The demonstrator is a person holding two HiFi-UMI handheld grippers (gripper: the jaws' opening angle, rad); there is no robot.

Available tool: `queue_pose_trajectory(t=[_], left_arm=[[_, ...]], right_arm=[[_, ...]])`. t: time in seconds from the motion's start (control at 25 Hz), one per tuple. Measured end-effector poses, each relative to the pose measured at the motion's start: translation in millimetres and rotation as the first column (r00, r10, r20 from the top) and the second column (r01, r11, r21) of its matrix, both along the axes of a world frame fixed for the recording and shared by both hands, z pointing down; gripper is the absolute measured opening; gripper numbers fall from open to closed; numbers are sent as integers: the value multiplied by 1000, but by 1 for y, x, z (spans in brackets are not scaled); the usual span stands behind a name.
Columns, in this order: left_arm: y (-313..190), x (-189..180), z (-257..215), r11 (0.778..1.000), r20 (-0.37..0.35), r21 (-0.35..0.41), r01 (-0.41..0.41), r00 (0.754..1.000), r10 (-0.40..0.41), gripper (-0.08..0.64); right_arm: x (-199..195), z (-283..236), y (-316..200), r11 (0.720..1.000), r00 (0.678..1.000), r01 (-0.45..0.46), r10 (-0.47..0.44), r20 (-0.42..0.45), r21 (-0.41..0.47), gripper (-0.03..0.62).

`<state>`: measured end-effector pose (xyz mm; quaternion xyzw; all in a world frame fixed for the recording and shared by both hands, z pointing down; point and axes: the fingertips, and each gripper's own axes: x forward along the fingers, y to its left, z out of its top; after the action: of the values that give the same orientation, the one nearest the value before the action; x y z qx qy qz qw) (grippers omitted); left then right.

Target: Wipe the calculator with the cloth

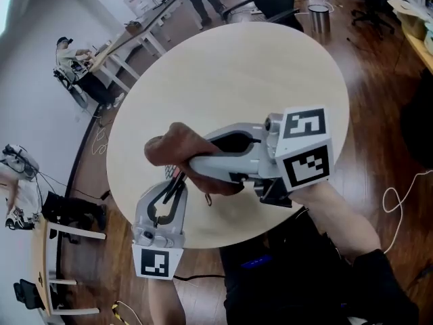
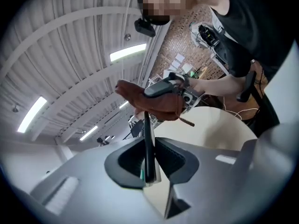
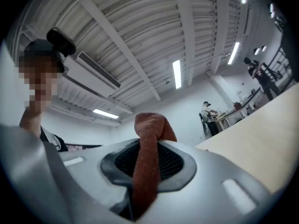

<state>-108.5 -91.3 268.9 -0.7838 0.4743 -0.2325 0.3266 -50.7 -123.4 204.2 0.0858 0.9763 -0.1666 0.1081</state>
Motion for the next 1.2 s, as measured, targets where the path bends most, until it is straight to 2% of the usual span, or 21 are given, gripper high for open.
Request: queue_pose_trajectory(t=[0.08, 0.2, 0.32, 0.44, 0.52, 0.6, 0.64, 0.68, 0.76, 0.84, 0.88, 1.04, 1.2], left_arm=[[10, 9, -3, 998, -33, 21, -59, 998, 60, 74], [24, 7, -13, 990, -145, 45, -134, 980, 140, 72], [27, 11, -25, 978, -243, 66, -196, 948, 206, 71], [26, 15, -29, 969, -338, 59, -239, 909, 245, 69], [26, 11, -32, 966, -392, 57, -254, 884, 255, 69], [24, 2, -38, 964, -431, 65, -260, 864, 262, 69], [23, -2, -40, 962, -448, 68, -264, 853, 266, 69], [23, -4, -41, 960, -465, 68, -271, 843, 271, 69], [21, -1, -41, 952, -496, 70, -299, 817, 293, 67], [23, 6, -43, 938, -528, 80, -338, 784, 328, 64], [27, 7, -45, 930, -546, 87, -356, 764, 344, 66], [44, -6, -53, 902, -623, 130, -411, 674, 396, 64], [36, -6, -52, 890, -704, 154, -428, 585, 403, 64]], right_arm=[[-4, 0, 11, 999, 999, 38, -37, -21, 35, 77], [-1, 6, 0, 1000, 1000, 13, -13, -22, 1, 77], [-1, 29, -33, 998, 995, -62, 60, -85, -17, 77], [10, 62, -77, 976, 957, -217, 210, -201, -12, 77], [20, 59, -84, 968, 953, -248, 237, -187, -38, 77], [20, 30, -59, 983, 981, -177, 172, -91, -45, 77], [16, 12, -37, 992, 992, -123, 122, -38, -19, 77], [11, -4, -16, 997, 997, -72, 72, 2, 23, 77], [4, -22, 14, 992, 1000, -19, 16, 24, 125, 77], [3, -21, 18, 982, 999, -34, 34, 0, 184, 77], [3, -18, 15, 982, 998, -51, 54, -11, 183, 77], [-4, 14, -15, 985, 986, -128, 139, -90, 118, 77], [4, 67, -73, 968, 937, -240, 249, -246, 67, 77]])
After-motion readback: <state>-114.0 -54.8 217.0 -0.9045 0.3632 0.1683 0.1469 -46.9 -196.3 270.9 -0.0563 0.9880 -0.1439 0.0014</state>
